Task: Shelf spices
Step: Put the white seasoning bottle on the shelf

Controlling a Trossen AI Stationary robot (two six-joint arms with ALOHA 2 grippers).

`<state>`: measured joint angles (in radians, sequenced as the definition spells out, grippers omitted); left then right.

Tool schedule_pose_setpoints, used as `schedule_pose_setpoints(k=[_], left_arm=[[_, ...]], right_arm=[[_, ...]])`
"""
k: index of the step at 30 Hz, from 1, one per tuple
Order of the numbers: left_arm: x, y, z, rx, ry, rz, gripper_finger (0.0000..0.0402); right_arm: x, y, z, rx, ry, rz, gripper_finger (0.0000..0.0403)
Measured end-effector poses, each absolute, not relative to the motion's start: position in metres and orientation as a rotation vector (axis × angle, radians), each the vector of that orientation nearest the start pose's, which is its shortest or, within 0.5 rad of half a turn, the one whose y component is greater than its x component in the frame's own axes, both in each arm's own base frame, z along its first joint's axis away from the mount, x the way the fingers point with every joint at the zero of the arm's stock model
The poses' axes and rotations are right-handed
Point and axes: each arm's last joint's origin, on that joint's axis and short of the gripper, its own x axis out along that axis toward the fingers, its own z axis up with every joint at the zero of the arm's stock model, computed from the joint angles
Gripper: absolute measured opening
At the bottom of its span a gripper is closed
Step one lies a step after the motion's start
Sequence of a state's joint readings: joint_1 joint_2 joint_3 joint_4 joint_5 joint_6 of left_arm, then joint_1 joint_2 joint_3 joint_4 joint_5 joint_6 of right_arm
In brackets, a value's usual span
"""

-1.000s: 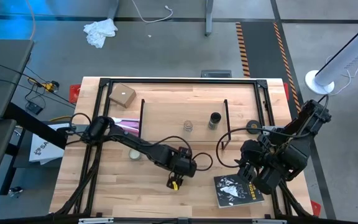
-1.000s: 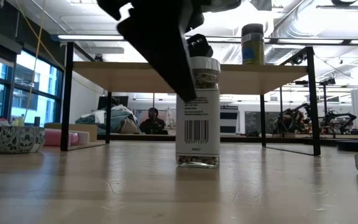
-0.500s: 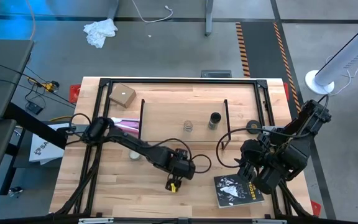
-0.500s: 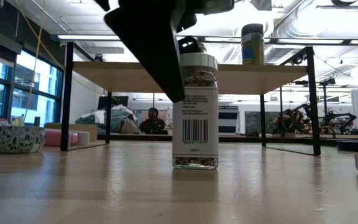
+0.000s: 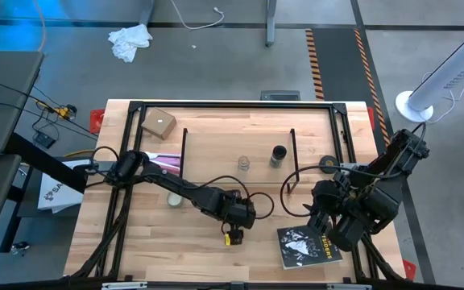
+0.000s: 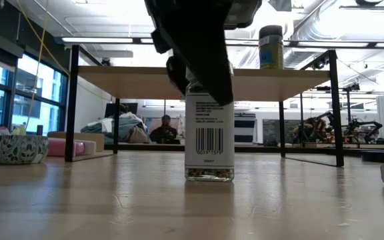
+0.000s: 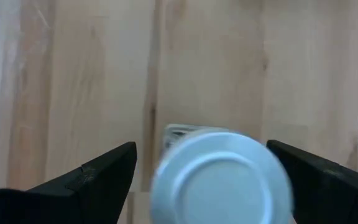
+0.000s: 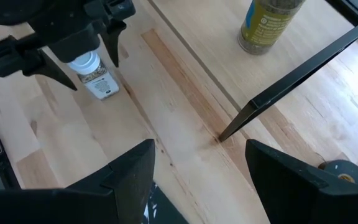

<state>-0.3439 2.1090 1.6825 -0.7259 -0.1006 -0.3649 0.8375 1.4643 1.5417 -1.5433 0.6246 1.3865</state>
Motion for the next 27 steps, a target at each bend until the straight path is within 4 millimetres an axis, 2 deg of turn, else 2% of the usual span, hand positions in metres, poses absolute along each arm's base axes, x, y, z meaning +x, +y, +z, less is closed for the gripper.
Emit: schedule_pose_setpoints(k=[9, 13, 17, 22, 25, 27], left_arm=[[0.416, -0.147, 0.192, -0.049, 1.162, 0.009, 0.0348], [0.415, -0.15, 0.189, -0.011, 1.174, -0.023, 0.0331], [0.416, -0.152, 0.185, 0.048, 1.172, -0.055, 0.029], [0.416, -0.151, 0.187, 0.061, 1.16, -0.044, 0.0189], [0.416, -0.152, 0.196, 0.051, 1.148, -0.056, 0.0186], [0.417, -0.153, 0.209, 0.037, 1.111, -0.069, 0.0186]], right_arm=[[0.174, 0.168, 0.354, 0.264, 0.902, -0.545, 0.0247], [0.174, 0.167, 0.354, 0.248, 0.907, -0.537, 0.0247], [0.173, 0.167, 0.354, 0.238, 0.912, -0.544, 0.0247], [0.173, 0.166, 0.354, 0.235, 0.914, -0.546, 0.0247], [0.173, 0.166, 0.354, 0.23, 0.916, -0.548, 0.0247], [0.172, 0.166, 0.354, 0.227, 0.918, -0.55, 0.0247]])
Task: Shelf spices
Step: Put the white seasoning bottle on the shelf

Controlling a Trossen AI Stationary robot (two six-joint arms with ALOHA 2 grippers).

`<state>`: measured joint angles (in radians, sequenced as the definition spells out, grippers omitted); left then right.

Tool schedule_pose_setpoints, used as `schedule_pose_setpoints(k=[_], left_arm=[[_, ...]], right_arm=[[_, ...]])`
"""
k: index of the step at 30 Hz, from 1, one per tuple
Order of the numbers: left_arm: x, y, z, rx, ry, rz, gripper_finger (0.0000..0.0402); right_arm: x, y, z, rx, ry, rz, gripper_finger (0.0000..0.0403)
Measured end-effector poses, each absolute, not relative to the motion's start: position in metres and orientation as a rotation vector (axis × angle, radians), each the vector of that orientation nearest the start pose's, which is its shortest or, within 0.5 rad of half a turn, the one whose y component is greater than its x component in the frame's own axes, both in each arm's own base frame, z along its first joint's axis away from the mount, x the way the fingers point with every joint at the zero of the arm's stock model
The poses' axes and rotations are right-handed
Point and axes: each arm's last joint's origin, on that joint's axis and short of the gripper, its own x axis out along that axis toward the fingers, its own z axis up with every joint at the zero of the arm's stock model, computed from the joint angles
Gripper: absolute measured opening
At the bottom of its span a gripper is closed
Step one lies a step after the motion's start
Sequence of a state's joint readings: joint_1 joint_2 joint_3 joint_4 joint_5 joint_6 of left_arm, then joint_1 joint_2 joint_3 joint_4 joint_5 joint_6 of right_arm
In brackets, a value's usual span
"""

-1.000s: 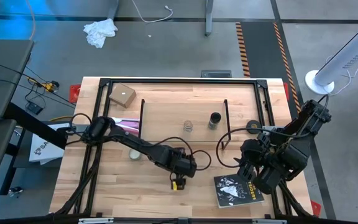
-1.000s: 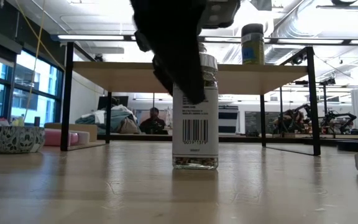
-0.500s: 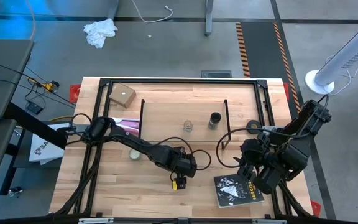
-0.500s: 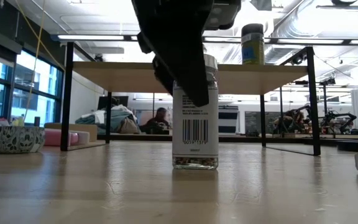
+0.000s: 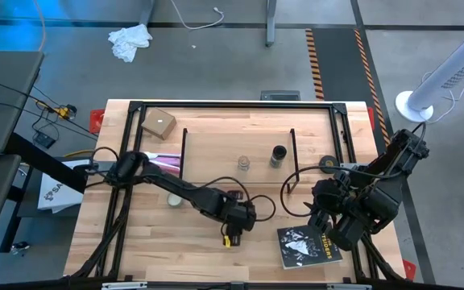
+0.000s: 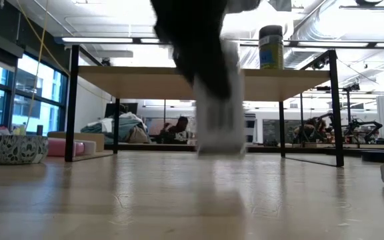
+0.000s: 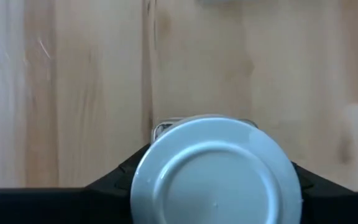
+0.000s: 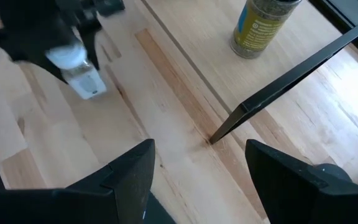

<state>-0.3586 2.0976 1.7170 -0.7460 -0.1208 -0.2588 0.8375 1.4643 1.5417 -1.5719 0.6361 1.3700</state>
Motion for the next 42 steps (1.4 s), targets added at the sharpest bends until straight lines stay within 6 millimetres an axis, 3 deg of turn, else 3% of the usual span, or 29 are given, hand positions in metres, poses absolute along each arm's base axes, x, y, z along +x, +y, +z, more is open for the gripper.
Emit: schedule_pose_setpoints(k=[8, 14, 19, 27, 36, 42], left_arm=[[0.397, -0.15, 0.29, 0.056, 0.922, -0.1, 0.0186], [0.352, -0.134, 0.363, 0.043, 0.743, 0.003, 0.0186], [0.316, -0.105, 0.399, 0.079, 0.702, 0.155, 0.0186], [0.295, -0.056, 0.393, 0.203, 0.989, 0.102, 0.0186], [0.314, -0.001, 0.381, 0.36, 1.064, -0.006, 0.0186], [0.337, 0.024, 0.353, 0.253, 1.142, -0.099, 0.0186]], right_arm=[[0.171, 0.167, 0.353, 0.252, 0.982, -0.53, 0.0247], [0.171, 0.167, 0.353, 0.253, 0.977, -0.532, 0.0247], [0.171, 0.167, 0.353, 0.255, 0.974, -0.533, 0.0247], [0.173, 0.167, 0.354, 0.318, 0.925, -0.57, 0.0247], [0.175, 0.165, 0.354, 0.426, 0.896, -0.629, 0.0247], [0.183, 0.157, 0.354, 0.468, 0.878, -0.682, 0.0247]])
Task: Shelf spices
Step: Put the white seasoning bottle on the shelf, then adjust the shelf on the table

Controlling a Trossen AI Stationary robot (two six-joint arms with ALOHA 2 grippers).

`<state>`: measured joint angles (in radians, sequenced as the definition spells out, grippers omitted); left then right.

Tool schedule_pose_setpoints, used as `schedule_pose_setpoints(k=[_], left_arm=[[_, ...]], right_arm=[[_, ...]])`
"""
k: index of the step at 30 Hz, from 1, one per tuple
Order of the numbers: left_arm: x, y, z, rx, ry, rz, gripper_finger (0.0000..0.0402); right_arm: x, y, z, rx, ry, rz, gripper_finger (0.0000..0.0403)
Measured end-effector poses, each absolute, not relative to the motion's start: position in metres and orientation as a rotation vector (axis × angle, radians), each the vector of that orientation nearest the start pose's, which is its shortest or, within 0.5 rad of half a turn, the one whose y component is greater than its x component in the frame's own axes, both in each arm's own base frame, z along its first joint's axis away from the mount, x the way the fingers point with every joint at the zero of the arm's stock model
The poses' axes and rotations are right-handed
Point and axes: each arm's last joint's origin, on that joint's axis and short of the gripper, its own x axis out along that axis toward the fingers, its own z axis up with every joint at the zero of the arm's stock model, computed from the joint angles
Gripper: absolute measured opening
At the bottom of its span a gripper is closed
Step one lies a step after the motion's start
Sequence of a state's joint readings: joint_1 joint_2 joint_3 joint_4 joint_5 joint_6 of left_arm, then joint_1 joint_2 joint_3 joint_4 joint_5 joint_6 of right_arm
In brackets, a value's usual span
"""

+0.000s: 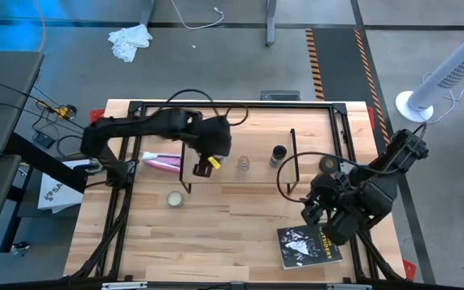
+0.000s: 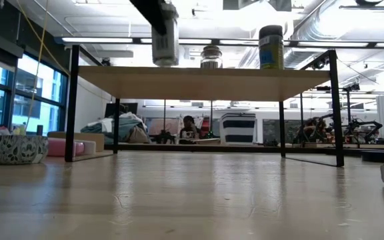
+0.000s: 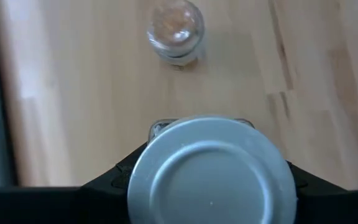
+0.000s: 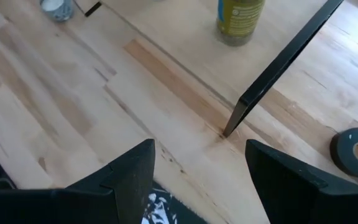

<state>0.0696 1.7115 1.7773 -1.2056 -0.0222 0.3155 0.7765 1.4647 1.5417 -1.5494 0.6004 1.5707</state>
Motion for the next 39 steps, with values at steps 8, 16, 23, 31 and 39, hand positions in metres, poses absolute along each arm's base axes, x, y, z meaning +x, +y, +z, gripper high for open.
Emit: schedule_pose_setpoints(k=[8, 16, 23, 31, 39], left_arm=[[0.348, 0.031, 0.339, 0.211, 1.169, -0.141, 0.0193], [0.346, 0.031, 0.343, 0.198, 1.158, -0.11, 0.0286], [0.337, 0.031, 0.357, 0.184, 1.169, -0.082, 0.0301], [0.317, 0.032, 0.389, 0.227, 1.114, 0.04, 0.0303], [0.285, 0.028, 0.407, 0.149, 1.139, 0.136, 0.0303]], right_arm=[[0.19, 0.149, 0.353, 0.493, 0.878, -0.72, 0.0247], [0.192, 0.147, 0.353, 0.458, 0.902, -0.704, 0.0247], [0.191, 0.147, 0.353, 0.423, 0.917, -0.689, 0.0247], [0.188, 0.141, 0.356, 0.375, 0.939, -0.668, 0.0247], [0.198, 0.127, 0.357, 0.389, 0.88, -0.747, 0.0247]])
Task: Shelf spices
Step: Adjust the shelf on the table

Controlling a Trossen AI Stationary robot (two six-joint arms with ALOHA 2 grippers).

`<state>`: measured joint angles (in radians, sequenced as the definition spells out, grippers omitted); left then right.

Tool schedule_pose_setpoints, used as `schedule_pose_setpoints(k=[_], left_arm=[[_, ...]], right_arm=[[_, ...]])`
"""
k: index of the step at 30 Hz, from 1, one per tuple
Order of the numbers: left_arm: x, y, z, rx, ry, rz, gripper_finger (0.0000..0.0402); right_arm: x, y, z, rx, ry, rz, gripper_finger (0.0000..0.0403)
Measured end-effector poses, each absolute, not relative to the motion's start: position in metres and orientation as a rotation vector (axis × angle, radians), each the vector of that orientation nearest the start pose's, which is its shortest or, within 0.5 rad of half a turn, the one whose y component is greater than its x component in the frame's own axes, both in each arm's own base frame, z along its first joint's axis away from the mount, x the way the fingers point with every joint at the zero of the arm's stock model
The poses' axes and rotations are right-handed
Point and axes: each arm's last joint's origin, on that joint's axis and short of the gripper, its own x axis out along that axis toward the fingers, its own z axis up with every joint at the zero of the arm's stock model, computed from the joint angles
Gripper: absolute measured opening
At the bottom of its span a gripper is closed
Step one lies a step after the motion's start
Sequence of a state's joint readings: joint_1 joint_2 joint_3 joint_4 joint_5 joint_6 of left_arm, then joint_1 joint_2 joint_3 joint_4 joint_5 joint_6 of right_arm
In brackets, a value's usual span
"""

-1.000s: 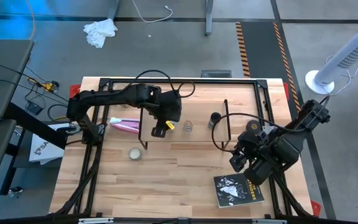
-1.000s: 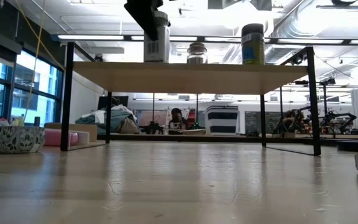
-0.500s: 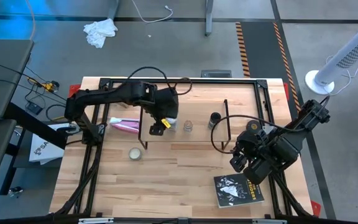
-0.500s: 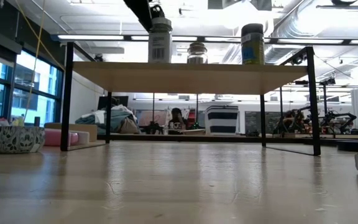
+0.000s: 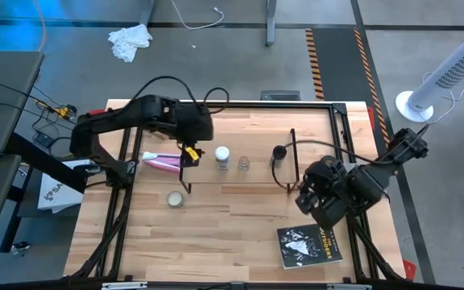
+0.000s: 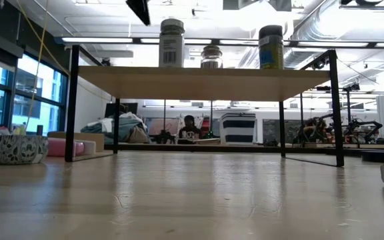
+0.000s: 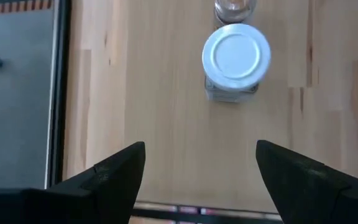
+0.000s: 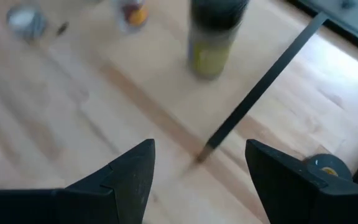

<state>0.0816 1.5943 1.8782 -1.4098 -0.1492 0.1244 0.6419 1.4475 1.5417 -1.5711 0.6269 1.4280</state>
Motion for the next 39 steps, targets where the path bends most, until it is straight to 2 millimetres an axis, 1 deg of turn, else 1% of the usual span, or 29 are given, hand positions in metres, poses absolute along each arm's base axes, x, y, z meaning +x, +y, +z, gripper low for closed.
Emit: schedule_pose_setpoints(k=[3, 7, 11, 15, 19, 22, 25, 28, 31, 33, 34, 35, 37, 38, 39], left_arm=[[0.272, 0.023, 0.418, 0.142, 1.095, 0.176, 0.0301], [0.253, 0.017, 0.434, 0.142, 1.012, 0.243, 0.0299], [0.234, 0.017, 0.448, 0.115, 0.938, 0.32, 0.0298], [0.215, 0.018, 0.457, 0.081, 0.845, 0.386, 0.0298], [0.196, 0.018, 0.45, 0.026, 0.755, 0.418, 0.0298], [0.179, 0.016, 0.438, -0.047, 0.715, 0.445, 0.0298], [0.163, 0.014, 0.425, -0.1, 0.697, 0.474, 0.0297], [0.152, 0.011, 0.414, -0.151, 0.686, 0.501, 0.0285], [0.145, 0.008, 0.399, -0.161, 0.694, 0.55, 0.0245], [0.143, 0.006, 0.386, -0.154, 0.711, 0.579, 0.0196], [0.142, 0.005, 0.379, -0.159, 0.728, 0.585, 0.0166], [0.142, 0.004, 0.372, -0.167, 0.746, 0.59, 0.0133], [0.14, 0.003, 0.357, -0.198, 0.782, 0.596, 0.0058], [0.139, 0.002, 0.349, -0.22, 0.8, 0.594, 0.003], [0.137, 0.002, 0.342, -0.244, 0.814, 0.603, 0.0016]], right_arm=[[0.205, 0.115, 0.358, 0.418, 0.842, -0.813, 0.0247], [0.213, 0.101, 0.358, 0.467, 0.846, -0.873, 0.0247], [0.221, 0.087, 0.357, 0.492, 0.877, -0.891, 0.0247], [0.233, 0.068, 0.358, 0.509, 0.852, -0.904, 0.0247], [0.244, 0.05, 0.363, 0.51, 0.819, -0.862, 0.0247], [0.242, 0.039, 0.373, 0.52, 0.775, -0.825, 0.0235], [0.231, 0.033, 0.384, 0.53, 0.732, -0.797, 0.0204], [0.219, 0.031, 0.393, 0.537, 0.717, -0.759, 0.0158], [0.211, 0.032, 0.397, 0.552, 0.737, -0.713, 0.0094], [0.209, 0.034, 0.397, 0.55, 0.753, -0.699, 0.0041], [0.208, 0.035, 0.396, 0.545, 0.763, -0.695, 0.0021], [0.208, 0.037, 0.396, 0.541, 0.775, -0.687, 0.0011], [0.204, 0.038, 0.394, 0.555, 0.799, -0.711, 0.0012], [0.201, 0.038, 0.392, 0.565, 0.818, -0.74, 0.001], [0.197, 0.037, 0.39, 0.573, 0.844, -0.78, 0.0005]])
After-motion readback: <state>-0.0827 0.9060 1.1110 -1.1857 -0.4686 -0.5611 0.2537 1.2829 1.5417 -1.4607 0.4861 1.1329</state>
